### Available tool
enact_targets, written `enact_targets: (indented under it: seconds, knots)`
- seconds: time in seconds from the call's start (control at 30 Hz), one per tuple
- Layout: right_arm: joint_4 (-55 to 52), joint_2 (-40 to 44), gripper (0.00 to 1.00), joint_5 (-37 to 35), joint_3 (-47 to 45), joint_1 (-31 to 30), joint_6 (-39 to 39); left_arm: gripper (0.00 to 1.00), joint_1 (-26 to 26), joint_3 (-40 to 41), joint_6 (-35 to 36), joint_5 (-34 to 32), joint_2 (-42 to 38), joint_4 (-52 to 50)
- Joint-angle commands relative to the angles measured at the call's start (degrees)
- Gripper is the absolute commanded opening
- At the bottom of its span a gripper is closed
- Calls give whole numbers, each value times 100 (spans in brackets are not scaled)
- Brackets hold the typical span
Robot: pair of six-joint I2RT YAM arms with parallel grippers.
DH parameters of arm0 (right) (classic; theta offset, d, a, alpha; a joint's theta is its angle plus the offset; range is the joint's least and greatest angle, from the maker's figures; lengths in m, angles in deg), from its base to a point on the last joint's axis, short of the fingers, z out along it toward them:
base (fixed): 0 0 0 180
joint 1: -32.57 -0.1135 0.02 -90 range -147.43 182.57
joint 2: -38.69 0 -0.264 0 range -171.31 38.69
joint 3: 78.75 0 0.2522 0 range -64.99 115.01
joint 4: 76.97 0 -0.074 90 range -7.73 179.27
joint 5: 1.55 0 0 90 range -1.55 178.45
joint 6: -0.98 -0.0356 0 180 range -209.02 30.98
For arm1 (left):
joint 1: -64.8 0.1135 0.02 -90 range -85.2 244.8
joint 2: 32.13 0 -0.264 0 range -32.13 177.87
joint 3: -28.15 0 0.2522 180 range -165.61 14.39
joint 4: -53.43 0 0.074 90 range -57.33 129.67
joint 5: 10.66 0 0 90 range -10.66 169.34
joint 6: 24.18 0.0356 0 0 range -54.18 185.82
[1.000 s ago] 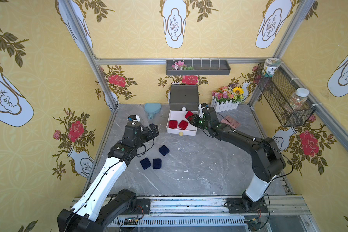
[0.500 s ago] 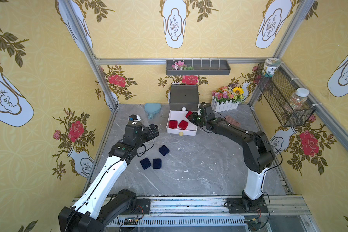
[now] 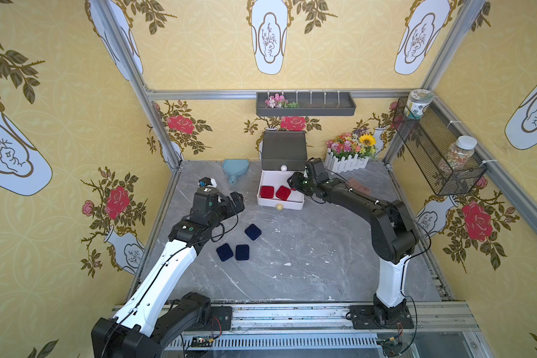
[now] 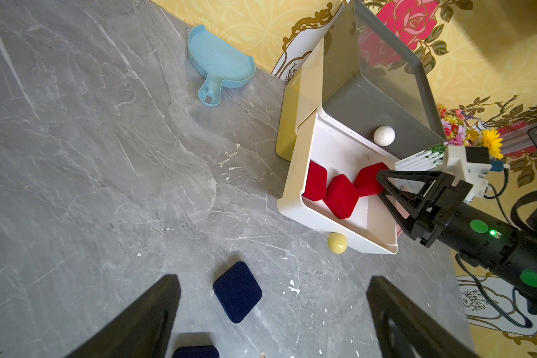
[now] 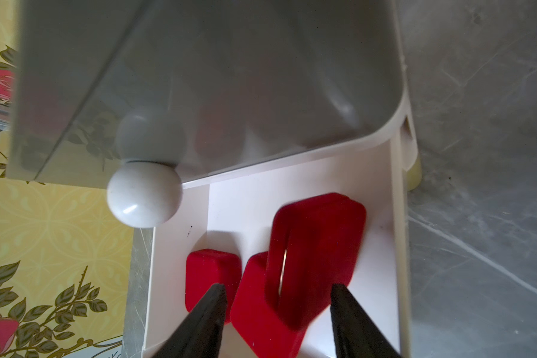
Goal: Place the brooch boxes into the drawer by color
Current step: Place the brooch box in the drawer.
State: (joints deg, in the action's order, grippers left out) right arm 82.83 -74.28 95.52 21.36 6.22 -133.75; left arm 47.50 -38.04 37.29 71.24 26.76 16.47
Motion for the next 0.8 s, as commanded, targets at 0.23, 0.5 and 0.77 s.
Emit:
enact_targets:
  seconds: [0.23, 0.5, 0.77]
  knots:
    - [-112, 413, 65, -443, -74, -82, 390, 100, 16, 57, 34, 77, -53, 158]
    - [-77, 553, 9, -622, -203, -213, 671, 100, 12, 74, -43, 167, -95, 175]
    - [-226, 426, 0, -820, -144, -204, 703, 100, 16, 81, -47, 105, -185, 110]
